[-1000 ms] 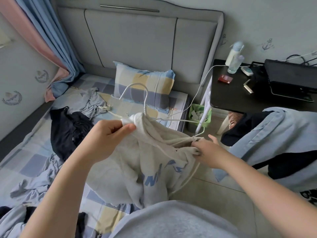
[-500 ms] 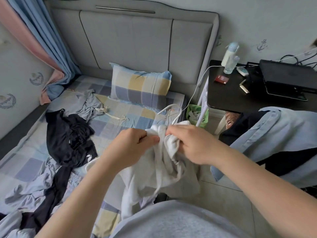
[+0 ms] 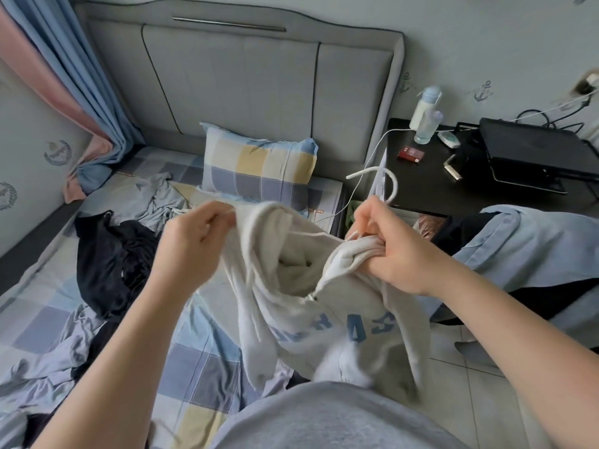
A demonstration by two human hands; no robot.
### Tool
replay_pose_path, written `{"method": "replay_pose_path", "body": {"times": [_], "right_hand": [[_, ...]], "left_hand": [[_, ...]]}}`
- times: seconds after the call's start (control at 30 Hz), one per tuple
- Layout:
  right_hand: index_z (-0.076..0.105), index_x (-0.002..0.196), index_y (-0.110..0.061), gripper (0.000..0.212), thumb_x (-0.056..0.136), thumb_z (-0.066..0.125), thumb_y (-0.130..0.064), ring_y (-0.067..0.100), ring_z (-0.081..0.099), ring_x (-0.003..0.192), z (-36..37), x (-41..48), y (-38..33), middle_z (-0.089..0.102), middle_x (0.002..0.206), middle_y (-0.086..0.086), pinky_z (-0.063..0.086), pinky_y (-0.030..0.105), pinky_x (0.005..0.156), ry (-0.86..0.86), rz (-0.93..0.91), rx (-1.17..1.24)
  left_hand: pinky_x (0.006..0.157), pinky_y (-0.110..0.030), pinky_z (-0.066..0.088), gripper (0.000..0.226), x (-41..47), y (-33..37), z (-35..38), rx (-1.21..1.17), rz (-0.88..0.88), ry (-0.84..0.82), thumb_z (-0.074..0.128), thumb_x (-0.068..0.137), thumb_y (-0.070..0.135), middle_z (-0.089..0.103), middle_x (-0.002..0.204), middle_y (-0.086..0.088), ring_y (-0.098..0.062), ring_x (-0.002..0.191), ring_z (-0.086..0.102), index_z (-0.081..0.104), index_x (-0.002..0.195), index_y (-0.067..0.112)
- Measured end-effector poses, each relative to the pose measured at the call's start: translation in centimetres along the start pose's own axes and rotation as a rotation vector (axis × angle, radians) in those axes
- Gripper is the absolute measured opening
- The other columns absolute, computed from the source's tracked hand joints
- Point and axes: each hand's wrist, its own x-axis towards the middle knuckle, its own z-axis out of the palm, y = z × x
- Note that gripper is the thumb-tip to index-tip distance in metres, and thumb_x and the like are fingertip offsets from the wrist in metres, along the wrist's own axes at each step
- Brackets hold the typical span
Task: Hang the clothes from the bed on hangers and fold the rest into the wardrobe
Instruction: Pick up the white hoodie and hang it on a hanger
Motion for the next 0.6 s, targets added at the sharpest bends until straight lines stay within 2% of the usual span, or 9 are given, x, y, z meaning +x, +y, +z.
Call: {"method": "replay_pose_path", "body": {"times": [0.07,0.13,0.17,0.27,0.33,0.37,0.47,0.53,0.6], "right_hand": [[0.038,0.097,-0.037,0.042,0.077,0.070,-0.018,0.036,0.059,0.083,0.5,-0.5,0.4,0.059,0.096,0.018,0.050,0.048,0.075,0.017,-0.023,0.109],[0.038,0.103,-0.036,0.050,0.076,0.077,-0.018,0.030,0.057,0.072,1.1,-0.8,0.8,0.057,0.090,0.017,0.049,0.039,0.064,0.004,-0.053,0.229],[0.039,0.107,-0.034,0.050,0.077,0.077,-0.021,0.026,0.055,0.070,1.4,-1.0,1.0,0.056,0.088,0.015,0.048,0.034,0.064,0.008,-0.067,0.289],[0.040,0.109,-0.028,0.036,0.086,0.067,-0.022,0.037,0.058,0.087,2.3,-1.6,1.4,0.058,0.096,0.019,0.050,0.042,0.081,0.061,-0.115,0.417],[0.034,0.106,-0.015,0.031,0.091,0.060,-0.008,0.037,0.064,0.101,3.0,-1.9,1.6,0.066,0.095,0.009,0.052,0.042,0.094,0.132,-0.119,0.508],[0.033,0.103,-0.010,0.029,0.092,0.059,-0.004,0.033,0.067,0.101,3.2,-1.8,1.7,0.068,0.090,0.005,0.053,0.039,0.096,0.189,-0.091,0.529],[0.048,0.102,0.000,0.018,0.098,0.060,-0.011,0.017,0.065,0.073,3.6,-1.0,1.3,0.065,0.072,-0.001,0.048,0.030,0.074,0.295,0.067,0.347],[0.063,0.096,-0.014,0.014,0.102,0.055,-0.023,0.014,0.047,0.056,3.4,-0.3,0.6,0.050,0.055,-0.008,0.039,0.028,0.061,0.153,0.119,0.217],[0.070,0.088,-0.023,0.027,0.105,0.049,-0.026,0.004,0.036,0.046,2.8,0.3,-0.8,0.041,0.048,-0.013,0.033,0.017,0.051,0.000,0.129,0.124]], "left_hand": [[0.064,-0.015,0.044,0.015,0.4,-0.7,0.0,-0.014,-0.070,0.064,0.057,0.100,0.022,0.069,0.084,0.020,0.004,0.078,0.062,0.072,0.102,0.024],[0.068,-0.026,0.046,0.017,0.8,-0.9,0.6,-0.024,-0.126,0.078,0.053,0.102,0.026,0.070,0.088,0.017,-0.003,0.084,0.064,0.070,0.103,0.026],[0.068,-0.029,0.048,0.018,0.9,-0.9,0.8,-0.032,-0.143,0.084,0.051,0.102,0.027,0.070,0.088,0.014,-0.007,0.084,0.064,0.069,0.103,0.026],[0.066,-0.027,0.046,0.019,1.3,-0.6,1.4,-0.058,-0.174,0.127,0.048,0.104,0.027,0.068,0.085,0.008,-0.007,0.075,0.061,0.067,0.103,0.024],[0.064,-0.023,0.044,0.018,1.2,-0.6,1.5,-0.073,-0.190,0.161,0.047,0.104,0.026,0.066,0.082,0.008,-0.007,0.074,0.058,0.064,0.101,0.023],[0.063,-0.021,0.043,0.017,1.2,-0.6,1.5,-0.083,-0.191,0.166,0.047,0.104,0.025,0.066,0.082,0.008,-0.006,0.075,0.057,0.063,0.100,0.023],[0.063,-0.017,0.043,0.018,1.1,-0.2,1.9,-0.120,-0.170,0.128,0.048,0.104,0.023,0.067,0.086,0.009,-0.006,0.077,0.058,0.065,0.102,0.019],[0.062,-0.011,0.040,0.018,1.2,0.1,2.1,-0.133,-0.138,0.107,0.048,0.104,0.021,0.067,0.087,0.012,-0.001,0.079,0.059,0.066,0.100,0.020],[0.062,-0.007,0.040,0.018,1.5,0.5,2.2,-0.130,-0.101,0.095,0.049,0.104,0.019,0.065,0.085,0.015,0.005,0.077,0.057,0.066,0.099,0.021]]}}
